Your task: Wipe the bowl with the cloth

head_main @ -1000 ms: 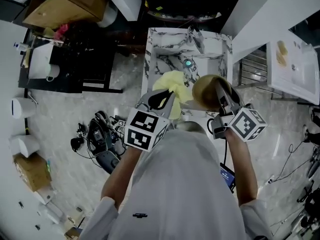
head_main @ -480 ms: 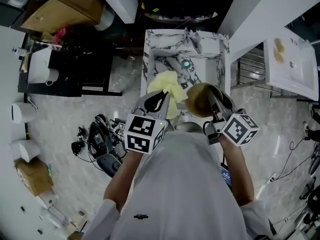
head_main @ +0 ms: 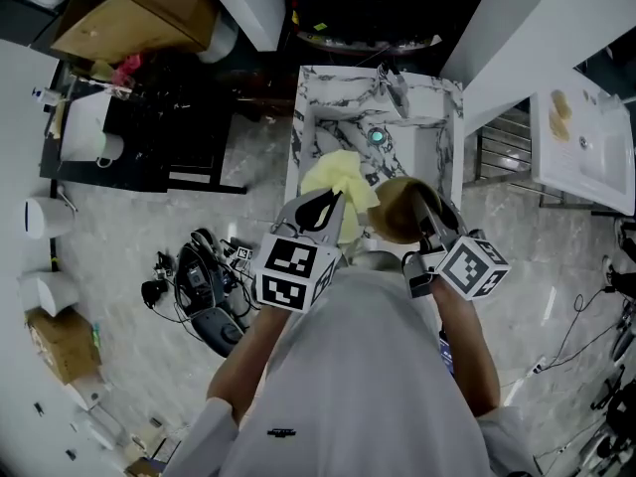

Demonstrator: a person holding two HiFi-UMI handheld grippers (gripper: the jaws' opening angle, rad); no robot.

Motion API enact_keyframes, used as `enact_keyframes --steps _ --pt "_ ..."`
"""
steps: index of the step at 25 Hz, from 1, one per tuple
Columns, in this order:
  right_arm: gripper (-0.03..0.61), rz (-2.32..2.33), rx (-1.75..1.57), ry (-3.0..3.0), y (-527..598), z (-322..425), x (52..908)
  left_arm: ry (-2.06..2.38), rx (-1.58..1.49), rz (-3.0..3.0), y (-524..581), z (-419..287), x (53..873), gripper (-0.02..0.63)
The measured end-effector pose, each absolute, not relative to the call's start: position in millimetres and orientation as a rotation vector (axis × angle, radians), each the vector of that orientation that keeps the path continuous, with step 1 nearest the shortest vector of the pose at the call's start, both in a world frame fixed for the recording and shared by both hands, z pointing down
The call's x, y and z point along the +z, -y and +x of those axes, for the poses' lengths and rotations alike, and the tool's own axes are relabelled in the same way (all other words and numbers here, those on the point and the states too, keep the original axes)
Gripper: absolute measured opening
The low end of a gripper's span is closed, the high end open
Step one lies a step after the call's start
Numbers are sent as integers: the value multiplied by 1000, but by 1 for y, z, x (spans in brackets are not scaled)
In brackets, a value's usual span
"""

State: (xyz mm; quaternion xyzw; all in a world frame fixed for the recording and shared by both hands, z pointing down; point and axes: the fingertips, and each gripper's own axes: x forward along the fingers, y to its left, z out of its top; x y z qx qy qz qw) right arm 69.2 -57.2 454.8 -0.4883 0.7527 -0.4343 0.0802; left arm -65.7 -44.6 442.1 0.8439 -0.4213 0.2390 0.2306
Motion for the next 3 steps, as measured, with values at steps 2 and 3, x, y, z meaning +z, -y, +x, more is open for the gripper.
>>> enact_keyframes --steps 2,3 --pt "77 -1464 -1309 -2237 58 71 456 1157 659 2316 44 -67 443 25" --pt "77 -1465 -1314 -2229 58 71 456 1156 660 2313 44 -68 443 25"
